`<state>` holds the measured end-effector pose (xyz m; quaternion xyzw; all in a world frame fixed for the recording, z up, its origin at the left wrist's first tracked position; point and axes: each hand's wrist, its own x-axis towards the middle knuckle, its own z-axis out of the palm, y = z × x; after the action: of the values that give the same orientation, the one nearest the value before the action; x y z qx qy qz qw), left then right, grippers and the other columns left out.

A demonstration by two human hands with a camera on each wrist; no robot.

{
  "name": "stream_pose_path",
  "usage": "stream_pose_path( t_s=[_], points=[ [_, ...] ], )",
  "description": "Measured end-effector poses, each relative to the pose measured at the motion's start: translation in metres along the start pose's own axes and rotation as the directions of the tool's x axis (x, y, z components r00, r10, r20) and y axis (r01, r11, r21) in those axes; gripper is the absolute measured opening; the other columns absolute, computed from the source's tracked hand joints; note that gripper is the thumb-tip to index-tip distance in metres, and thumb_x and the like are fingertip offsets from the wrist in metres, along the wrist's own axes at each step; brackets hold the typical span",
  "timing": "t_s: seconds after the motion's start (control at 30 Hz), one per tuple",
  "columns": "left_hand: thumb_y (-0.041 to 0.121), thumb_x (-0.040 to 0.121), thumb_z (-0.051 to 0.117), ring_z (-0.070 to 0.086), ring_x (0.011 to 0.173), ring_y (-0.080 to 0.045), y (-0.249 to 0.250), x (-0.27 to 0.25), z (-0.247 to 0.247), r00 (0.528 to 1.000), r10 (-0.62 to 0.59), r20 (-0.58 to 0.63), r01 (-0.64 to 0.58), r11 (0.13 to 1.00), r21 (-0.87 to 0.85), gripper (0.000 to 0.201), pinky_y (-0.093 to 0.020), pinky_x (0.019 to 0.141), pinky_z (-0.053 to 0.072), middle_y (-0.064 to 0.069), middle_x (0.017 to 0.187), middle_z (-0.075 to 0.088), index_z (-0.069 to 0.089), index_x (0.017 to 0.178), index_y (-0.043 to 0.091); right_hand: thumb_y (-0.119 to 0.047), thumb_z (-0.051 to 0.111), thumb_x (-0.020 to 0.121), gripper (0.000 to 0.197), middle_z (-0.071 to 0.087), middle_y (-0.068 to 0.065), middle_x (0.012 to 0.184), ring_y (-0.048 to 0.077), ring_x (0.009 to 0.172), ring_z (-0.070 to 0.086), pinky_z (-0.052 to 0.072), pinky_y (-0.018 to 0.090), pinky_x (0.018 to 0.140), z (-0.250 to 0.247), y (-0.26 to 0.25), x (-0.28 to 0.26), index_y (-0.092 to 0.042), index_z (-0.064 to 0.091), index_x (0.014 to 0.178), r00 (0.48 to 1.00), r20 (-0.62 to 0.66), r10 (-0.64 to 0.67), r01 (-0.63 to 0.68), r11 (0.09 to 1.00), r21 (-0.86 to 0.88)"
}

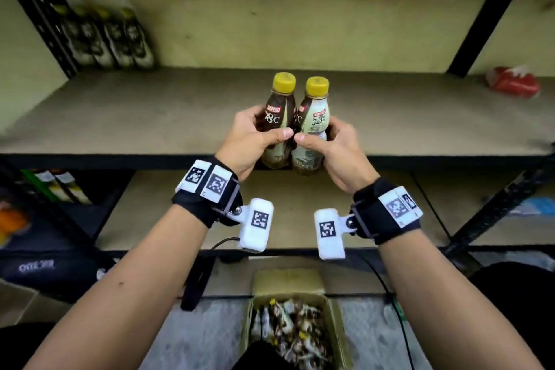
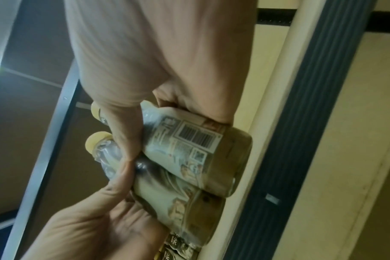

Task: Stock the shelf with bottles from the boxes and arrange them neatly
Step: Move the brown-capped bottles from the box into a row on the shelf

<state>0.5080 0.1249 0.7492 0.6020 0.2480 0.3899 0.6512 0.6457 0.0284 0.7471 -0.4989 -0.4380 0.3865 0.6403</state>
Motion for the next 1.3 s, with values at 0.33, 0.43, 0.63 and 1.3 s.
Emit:
stream_pose_path(
  t_s=[0.33, 0.43, 0.63, 1.3],
  points=[
    [-0.006, 0.077, 0.071, 0.069, 0.097, -0.026, -0.016, 0.045, -0.012, 0.984, -0.006, -0.178, 0.018, 0.997, 0.069, 0.029, -0.045, 0.091, 0.053, -0.013, 0.102, 0.072, 0.066, 0.103, 0.005, 0.007, 0.068, 0.082, 0.033, 0.068, 0.023, 0.112, 0.032, 0.102, 0.067, 0.051, 0.053, 0.097, 0.002, 0.023, 0.065, 0.001, 0.062, 0.114, 0.998, -0.047, 0.047, -0.048, 0.998, -0.033],
    [-0.001, 0.076, 0.074, 0.068, 0.101, -0.025, -0.021, 0.05, -0.016, 0.987, 0.001, -0.161, 0.012, 0.997, 0.082, 0.031, -0.046, 0.094, 0.051, -0.012, 0.105, 0.072, 0.066, 0.105, 0.008, 0.007, 0.067, 0.083, 0.033, 0.068, 0.022, 0.113, 0.03, 0.102, 0.067, 0.052, 0.048, 0.096, -0.001, 0.026, 0.072, -0.001, 0.061, 0.115, 0.998, -0.037, 0.043, -0.045, 0.998, -0.049],
    [0.0, 0.079, 0.073, 0.068, 0.095, -0.012, -0.009, 0.048, -0.02, 0.997, 0.015, -0.074, 0.001, 0.978, 0.21, 0.034, -0.026, 0.083, 0.053, -0.005, 0.105, 0.071, 0.063, 0.111, 0.009, -0.003, 0.07, 0.085, 0.035, 0.071, 0.01, 0.113, 0.019, 0.103, 0.069, 0.055, 0.031, 0.089, -0.012, 0.016, 0.081, -0.007, 0.062, 0.119, 0.991, 0.111, 0.08, -0.055, 0.976, -0.209],
    [0.047, 0.066, 0.083, 0.058, 0.112, -0.023, 0.042, 0.103, -0.068, 0.94, 0.093, -0.328, 0.234, 0.523, 0.82, 0.063, -0.036, 0.097, 0.048, -0.01, 0.109, 0.069, 0.066, 0.117, 0.014, -0.017, 0.082, 0.075, 0.044, 0.07, 0.003, 0.112, 0.015, 0.099, 0.064, 0.045, 0.024, 0.081, 0.023, -0.024, 0.15, -0.016, 0.06, 0.112, 0.947, 0.314, 0.068, 0.22, 0.577, -0.787]
  ],
)
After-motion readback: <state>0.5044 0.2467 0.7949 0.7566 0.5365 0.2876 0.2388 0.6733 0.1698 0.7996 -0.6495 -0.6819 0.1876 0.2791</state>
